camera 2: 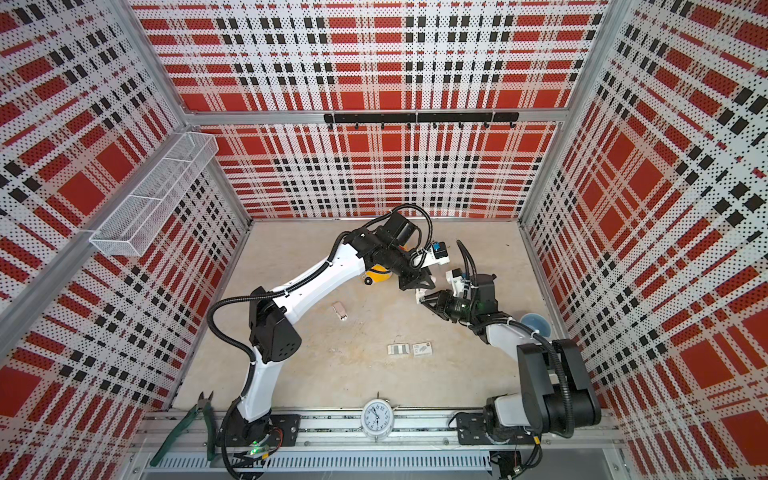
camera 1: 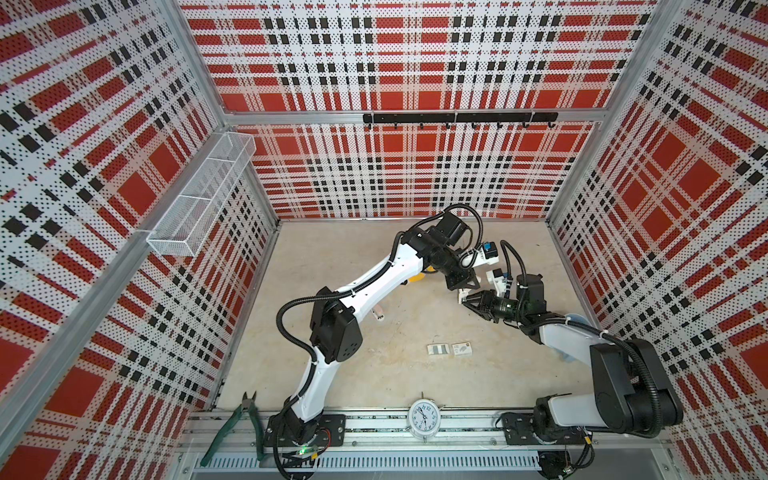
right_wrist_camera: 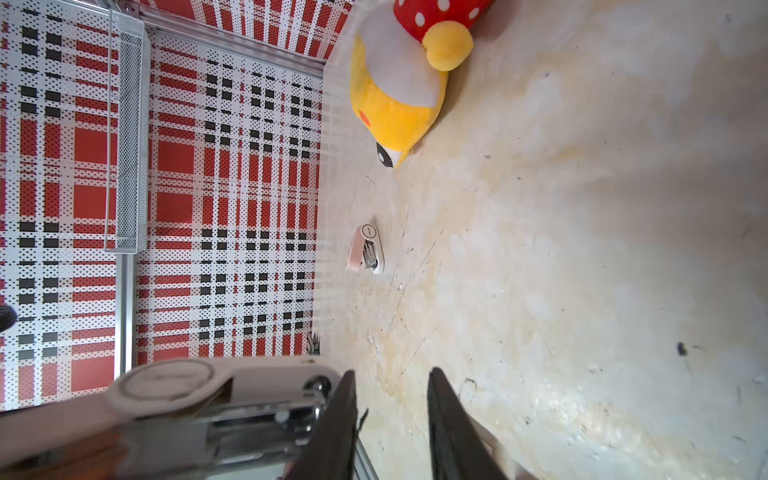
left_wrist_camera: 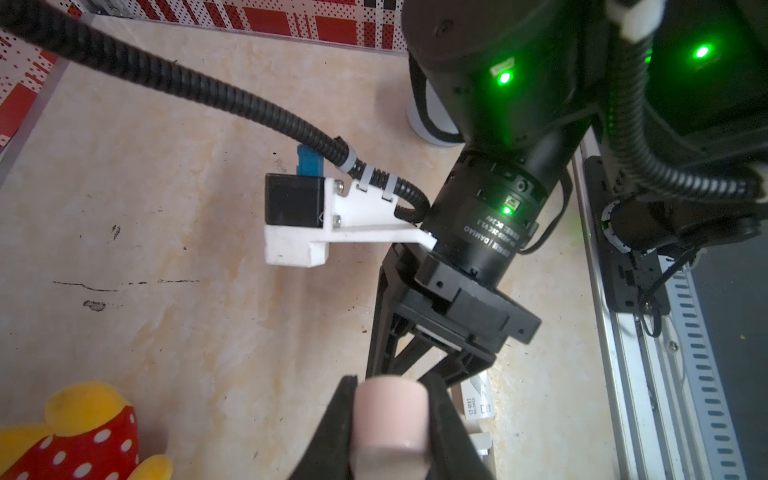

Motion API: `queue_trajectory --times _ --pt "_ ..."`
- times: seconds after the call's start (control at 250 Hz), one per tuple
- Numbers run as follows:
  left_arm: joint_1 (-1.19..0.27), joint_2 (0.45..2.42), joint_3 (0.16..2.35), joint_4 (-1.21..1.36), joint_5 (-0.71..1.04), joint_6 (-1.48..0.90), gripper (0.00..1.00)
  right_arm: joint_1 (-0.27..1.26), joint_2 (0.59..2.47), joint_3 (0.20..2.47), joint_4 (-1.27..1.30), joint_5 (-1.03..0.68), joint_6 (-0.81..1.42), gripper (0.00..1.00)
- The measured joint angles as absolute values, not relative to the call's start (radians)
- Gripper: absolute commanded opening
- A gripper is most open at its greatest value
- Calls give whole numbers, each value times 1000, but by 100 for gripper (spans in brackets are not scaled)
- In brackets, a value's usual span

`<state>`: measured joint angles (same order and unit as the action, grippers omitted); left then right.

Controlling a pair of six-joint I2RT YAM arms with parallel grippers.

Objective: Load the staples into the stapler

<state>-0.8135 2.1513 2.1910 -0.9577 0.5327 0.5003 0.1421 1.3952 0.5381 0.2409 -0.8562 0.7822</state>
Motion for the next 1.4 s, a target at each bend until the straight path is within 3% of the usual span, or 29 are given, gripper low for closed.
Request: queue_trajectory --times 0.32,0.676,1.401 --pt "-764 2151 2187 -959 602 497 20 12 1194 440 88 -754 709 45" --pt "-731 2151 2193 -1065 724 564 21 11 905 433 104 -871 624 59" --pt "-737 2166 2281 -1174 953 577 23 156 940 542 3 -905 456 56"
